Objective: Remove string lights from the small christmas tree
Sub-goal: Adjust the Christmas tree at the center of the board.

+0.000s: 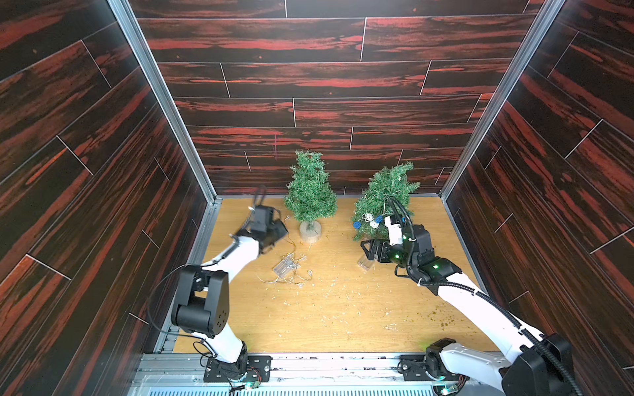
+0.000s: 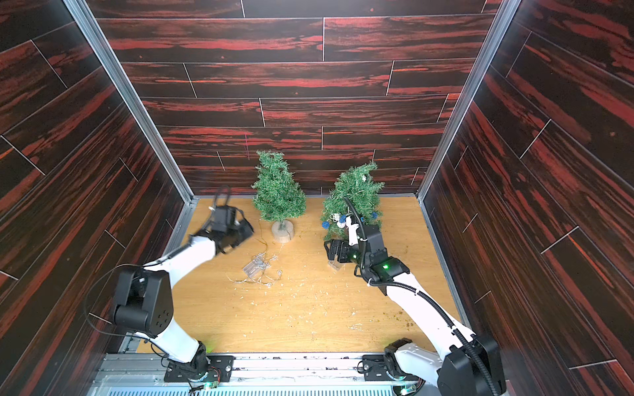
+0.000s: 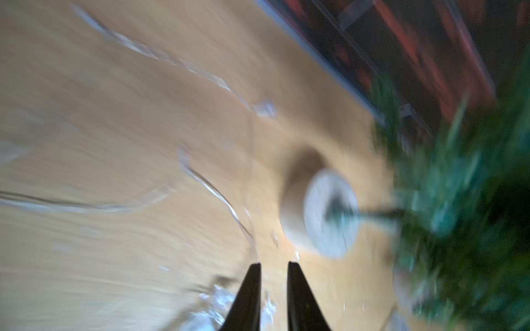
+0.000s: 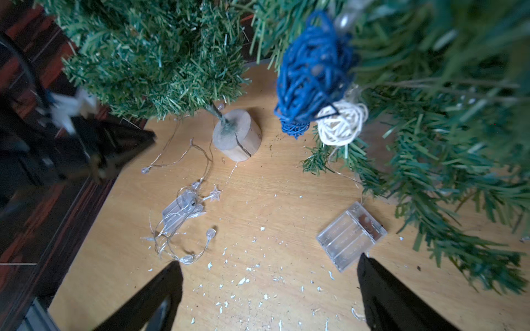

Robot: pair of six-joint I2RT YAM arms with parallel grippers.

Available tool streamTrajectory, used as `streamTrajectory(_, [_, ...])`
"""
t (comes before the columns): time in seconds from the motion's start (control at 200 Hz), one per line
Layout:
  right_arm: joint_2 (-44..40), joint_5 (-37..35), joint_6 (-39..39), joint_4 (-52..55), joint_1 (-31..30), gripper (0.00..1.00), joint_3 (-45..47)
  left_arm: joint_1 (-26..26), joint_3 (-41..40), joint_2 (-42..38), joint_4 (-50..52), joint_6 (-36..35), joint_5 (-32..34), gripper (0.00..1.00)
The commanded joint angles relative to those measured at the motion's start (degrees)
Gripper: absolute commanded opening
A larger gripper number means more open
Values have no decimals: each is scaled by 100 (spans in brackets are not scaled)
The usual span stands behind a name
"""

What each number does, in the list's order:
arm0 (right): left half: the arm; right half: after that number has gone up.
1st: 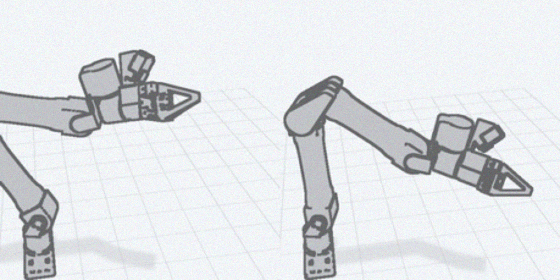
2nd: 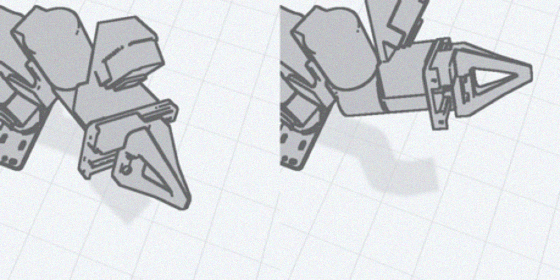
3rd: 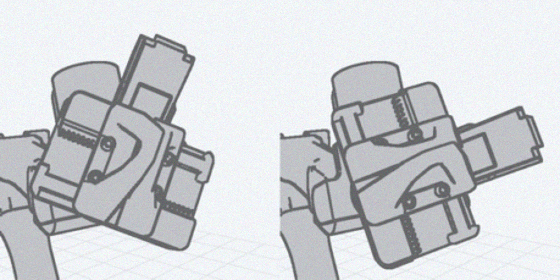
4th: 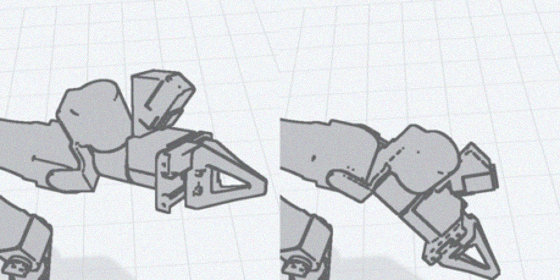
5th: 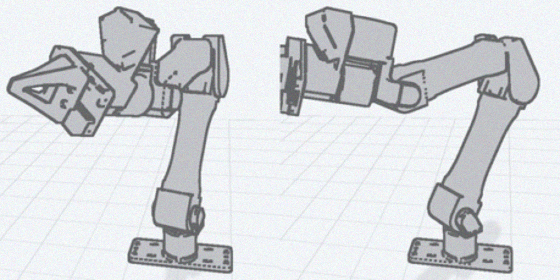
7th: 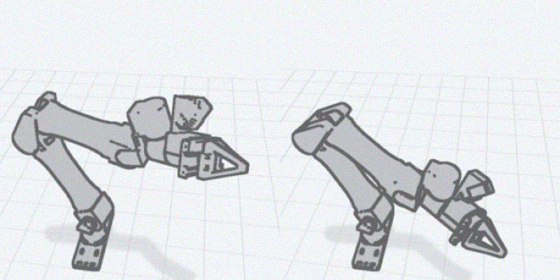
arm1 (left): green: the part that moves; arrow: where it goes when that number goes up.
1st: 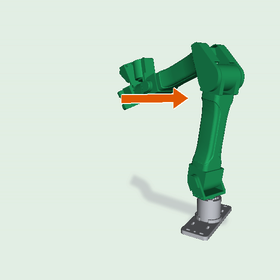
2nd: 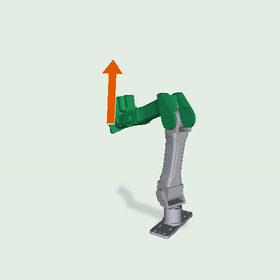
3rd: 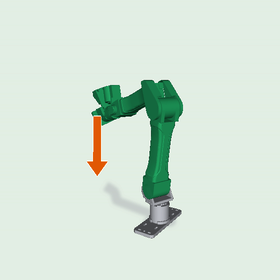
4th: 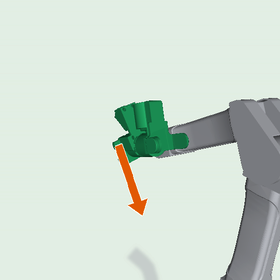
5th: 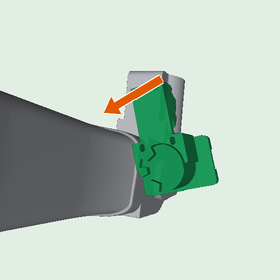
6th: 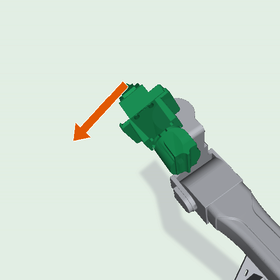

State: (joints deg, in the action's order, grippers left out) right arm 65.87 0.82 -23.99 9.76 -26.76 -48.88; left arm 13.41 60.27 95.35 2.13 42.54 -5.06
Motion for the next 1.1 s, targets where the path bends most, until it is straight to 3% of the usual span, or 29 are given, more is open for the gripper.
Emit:
streamTrajectory(0.0, [-262, -65, -132, -71, -13, 99, 81, 217, -592, 50, -1497, -319, -82, 23])
streamTrajectory(0.2, [-285, -3, -210, -3, -13, 99, 28, 532, -1168, 449, -3937, -1178, -5, 23])
streamTrajectory(0.456, [-422, -53, -299, 170, -13, 99, 40, 795, -754, 1245, -4792, -2470, 274, 26])
streamTrajectory(0.631, [-449, -158, -192, 393, -13, 99, -105, 797, -644, 1976, -6192, -2369, 381, 28])
streamTrajectory(1.092, [-346, -414, 32, 534, -4, 99, -233, 908, 153, 2790, -6390, -2198, 307, 29])
